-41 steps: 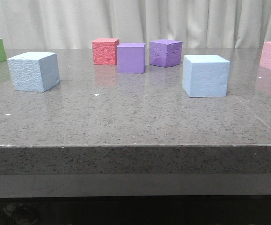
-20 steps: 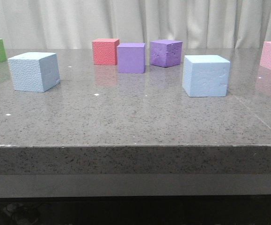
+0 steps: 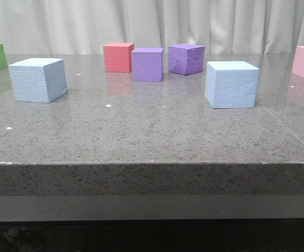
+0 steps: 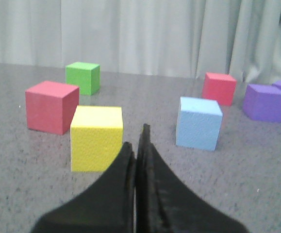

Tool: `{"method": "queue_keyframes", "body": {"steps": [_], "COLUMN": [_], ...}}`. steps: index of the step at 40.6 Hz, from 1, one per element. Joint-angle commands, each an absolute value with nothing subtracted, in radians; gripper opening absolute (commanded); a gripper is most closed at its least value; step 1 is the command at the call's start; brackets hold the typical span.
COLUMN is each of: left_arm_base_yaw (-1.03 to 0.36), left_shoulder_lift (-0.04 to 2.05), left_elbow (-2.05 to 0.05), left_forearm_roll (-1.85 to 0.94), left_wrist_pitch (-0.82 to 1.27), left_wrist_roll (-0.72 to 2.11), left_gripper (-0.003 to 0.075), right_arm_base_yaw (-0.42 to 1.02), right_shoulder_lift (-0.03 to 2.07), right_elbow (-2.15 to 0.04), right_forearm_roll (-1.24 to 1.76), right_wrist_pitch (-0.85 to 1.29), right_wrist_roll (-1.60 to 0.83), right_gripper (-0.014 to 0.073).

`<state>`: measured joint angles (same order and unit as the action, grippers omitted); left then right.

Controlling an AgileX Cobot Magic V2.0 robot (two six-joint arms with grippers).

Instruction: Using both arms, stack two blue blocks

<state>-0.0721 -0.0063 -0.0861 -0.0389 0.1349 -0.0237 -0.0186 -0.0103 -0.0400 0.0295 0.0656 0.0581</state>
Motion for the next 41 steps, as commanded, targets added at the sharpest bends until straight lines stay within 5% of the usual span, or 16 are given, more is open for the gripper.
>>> {"method": "queue_keyframes", "body": {"steps": [1, 18, 41], "left_arm_base_yaw": [-0.072, -0.072, -0.072], "left_shoulder_lift": [-0.01, 0.288, 0.479], "left_elbow": [-0.24, -0.7, -0.703], "left_forearm_roll": [-0.05, -0.048, -0.048], "left_wrist_pitch": [0.135, 0.525, 0.602], "left_wrist_roll": [-0.025, -0.025, -0.025], "left_gripper": [-0.0018, -0.0018, -0.0016], "right_arm_base_yaw": [-0.02, -0.02, -0.02], "right_shoulder_lift": [-0.024, 0.284, 0.588], "right_elbow": [-0.168, -0.588, -0.606], "right_forearm_roll": [0.031, 0.029, 0.019], "right_wrist_pitch": [0.041, 0.459, 0.506], "right_wrist_roll": [0.057, 0.035, 0.01], "right_gripper": [-0.0017, -0.0017, -0.0015]}}
